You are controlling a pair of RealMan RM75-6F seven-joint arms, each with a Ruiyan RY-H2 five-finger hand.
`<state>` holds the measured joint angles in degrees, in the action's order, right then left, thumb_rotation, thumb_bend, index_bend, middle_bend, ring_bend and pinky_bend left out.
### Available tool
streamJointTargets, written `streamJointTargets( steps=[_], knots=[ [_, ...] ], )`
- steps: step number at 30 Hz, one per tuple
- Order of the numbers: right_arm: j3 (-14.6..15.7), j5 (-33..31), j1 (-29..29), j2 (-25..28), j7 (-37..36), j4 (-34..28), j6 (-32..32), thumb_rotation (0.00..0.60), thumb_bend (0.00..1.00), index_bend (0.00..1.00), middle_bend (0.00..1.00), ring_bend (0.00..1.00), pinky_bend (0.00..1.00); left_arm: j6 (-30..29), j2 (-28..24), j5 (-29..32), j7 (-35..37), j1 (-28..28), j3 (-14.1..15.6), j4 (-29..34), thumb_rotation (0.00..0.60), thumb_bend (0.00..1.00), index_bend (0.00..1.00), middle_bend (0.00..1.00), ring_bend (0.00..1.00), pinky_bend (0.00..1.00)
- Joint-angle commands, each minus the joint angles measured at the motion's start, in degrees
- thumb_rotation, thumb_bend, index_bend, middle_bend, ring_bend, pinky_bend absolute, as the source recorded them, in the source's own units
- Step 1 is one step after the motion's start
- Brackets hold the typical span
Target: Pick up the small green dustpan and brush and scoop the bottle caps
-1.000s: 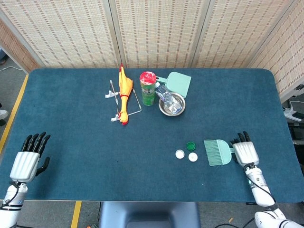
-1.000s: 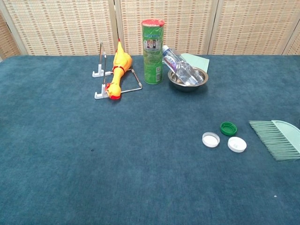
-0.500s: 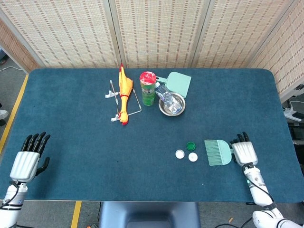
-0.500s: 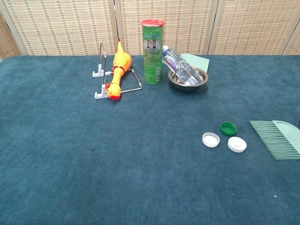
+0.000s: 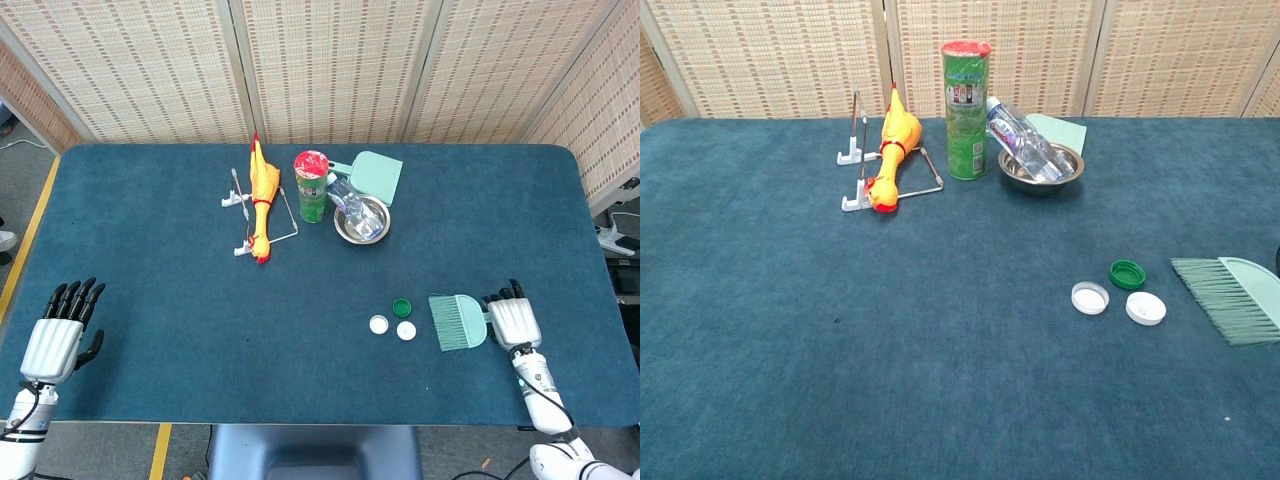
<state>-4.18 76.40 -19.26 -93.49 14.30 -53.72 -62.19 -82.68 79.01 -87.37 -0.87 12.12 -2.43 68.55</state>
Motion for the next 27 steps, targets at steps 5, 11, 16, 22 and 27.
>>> streamJointTargets(
  steps=[5, 11, 16, 22, 27],
  knots=[
    [-0.1, 1.8, 0.0, -0.5, -4.4, 0.9, -2.1, 0.600, 0.35, 0.88, 0.78, 0.47, 0.12, -0.4, -0.1, -0.3, 0.0, -0.1, 0.1, 0.2, 0.600, 0.46, 0.00, 0.00, 0.00, 0.06],
    [0.0, 5.0, -1.0, 5.0, -2.1, -6.0, -5.1, 0.600, 0.39, 0.88, 0.79, 0.49, 0.12, -0.7, -0.1, -0.7, -0.2, -0.2, 0.3, 0.5, 0.600, 0.46, 0.00, 0.00, 0.00, 0.06],
    [-0.9, 6.5, -3.0, 12.1, 3.5, -17.7, -5.1, 0.600, 0.39, 0.89, 0.80, 0.49, 0.12, -1.4, -0.2, -1.3, -0.6, -0.3, 0.4, 1.1, 0.600, 0.46, 0.00, 0.00, 0.00, 0.06],
    [-1.7, 9.4, -7.6, 17.2, 18.6, -31.7, -2.6, 0.600, 0.39, 0.89, 0.80, 0.49, 0.12, -1.7, -0.4, -1.5, -0.3, -0.5, 0.5, 1.3, 0.600, 0.46, 0.00, 0.00, 0.00, 0.06],
    [-2.6, 7.5, -12.3, 17.0, 35.1, -39.2, 2.9, 0.600, 0.39, 0.89, 0.80, 0.49, 0.12, -2.2, -0.7, -1.8, 0.2, -0.6, 0.6, 1.5, 0.600, 0.46, 0.00, 0.00, 0.00, 0.06]
  ],
)
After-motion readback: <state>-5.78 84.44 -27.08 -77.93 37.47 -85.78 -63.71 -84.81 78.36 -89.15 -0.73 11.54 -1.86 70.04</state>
